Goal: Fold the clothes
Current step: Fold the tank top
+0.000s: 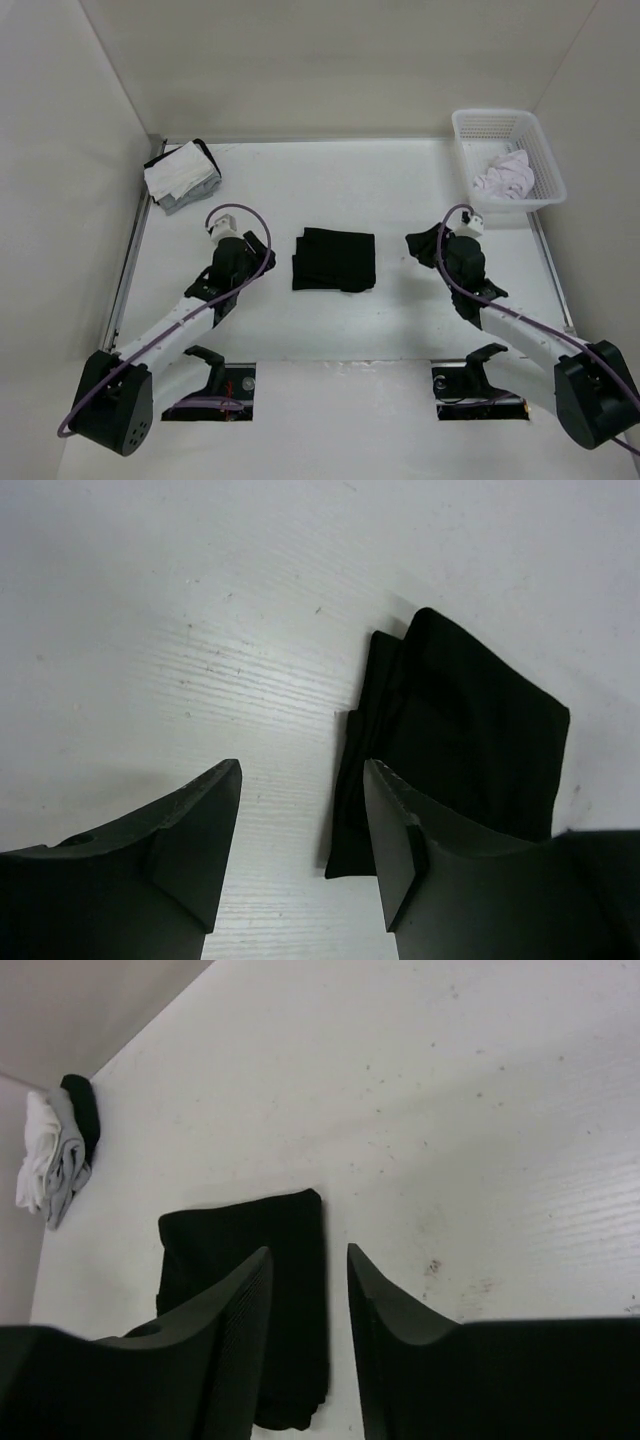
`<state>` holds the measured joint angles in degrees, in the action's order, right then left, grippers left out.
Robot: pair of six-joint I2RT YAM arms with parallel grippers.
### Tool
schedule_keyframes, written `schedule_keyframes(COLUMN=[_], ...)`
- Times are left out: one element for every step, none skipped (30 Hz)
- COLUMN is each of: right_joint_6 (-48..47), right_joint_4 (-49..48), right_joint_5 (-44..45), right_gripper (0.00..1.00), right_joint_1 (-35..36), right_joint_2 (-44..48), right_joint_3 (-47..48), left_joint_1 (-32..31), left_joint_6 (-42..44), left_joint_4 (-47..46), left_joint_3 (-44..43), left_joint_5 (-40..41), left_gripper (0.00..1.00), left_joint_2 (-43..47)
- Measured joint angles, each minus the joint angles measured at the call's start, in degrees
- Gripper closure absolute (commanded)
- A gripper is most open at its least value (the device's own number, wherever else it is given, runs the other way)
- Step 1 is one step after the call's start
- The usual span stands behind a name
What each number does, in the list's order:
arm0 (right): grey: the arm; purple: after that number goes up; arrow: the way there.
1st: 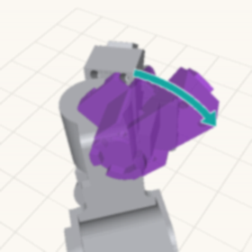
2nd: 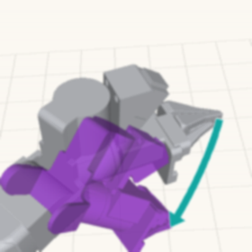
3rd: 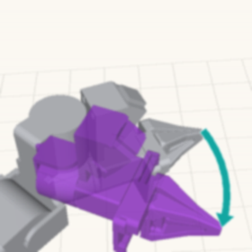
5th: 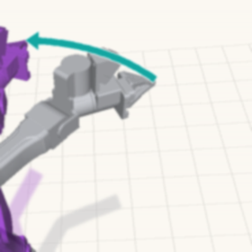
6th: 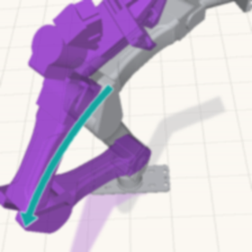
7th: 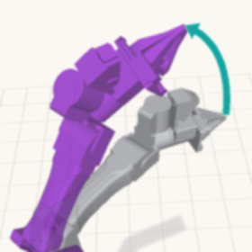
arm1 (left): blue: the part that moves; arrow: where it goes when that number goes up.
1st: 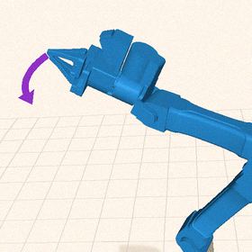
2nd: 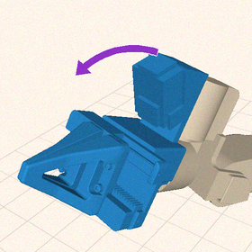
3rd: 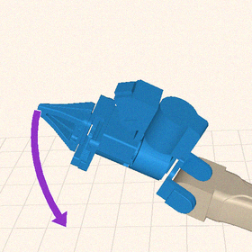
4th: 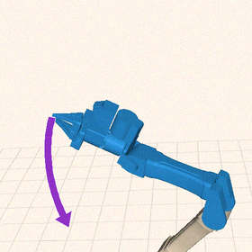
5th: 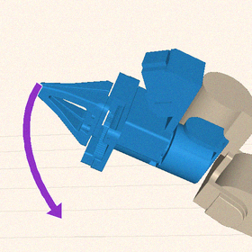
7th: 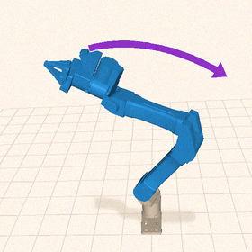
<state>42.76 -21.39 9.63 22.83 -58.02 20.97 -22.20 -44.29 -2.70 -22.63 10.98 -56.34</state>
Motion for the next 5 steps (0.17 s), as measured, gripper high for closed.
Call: schedule_keyframes(right_joint_6=[0.09,0.15,0.15,0.13,0.13], right_joint_4=[0.0,-0.02,-0.33,-0.87,-1.36], right_joint_5=[0.22,0.5,0.7,0.85,0.92], right_gripper=[0.56,0.55,0.54,0.54,0.53], right_joint_1=[-0.09,-0.26,-0.31,-0.31,-0.31], right_joint_2=[-0.22,-0.22,-0.15,-0.09,-0.07], right_joint_3=[-0.37,-0.55,-0.55,-0.55,-0.55], left_joint_1=[-0.13,-0.42,-0.83,-1.44,-2.08], left_joint_6=[0.02,0.04,0.09,0.22,0.37], left_joint_4=[0.39,0.55,0.52,0.46,0.44], left_joint_3=[-0.42,-0.76,-1.16,-1.62,-2.12], left_joint_5=[0.0,0.22,0.5,0.76,0.98], left_gripper=[0.52,0.53,0.53,0.51,0.5], left_joint_2=[-0.98,-1.84,-2.86,-3.93,-5.03])
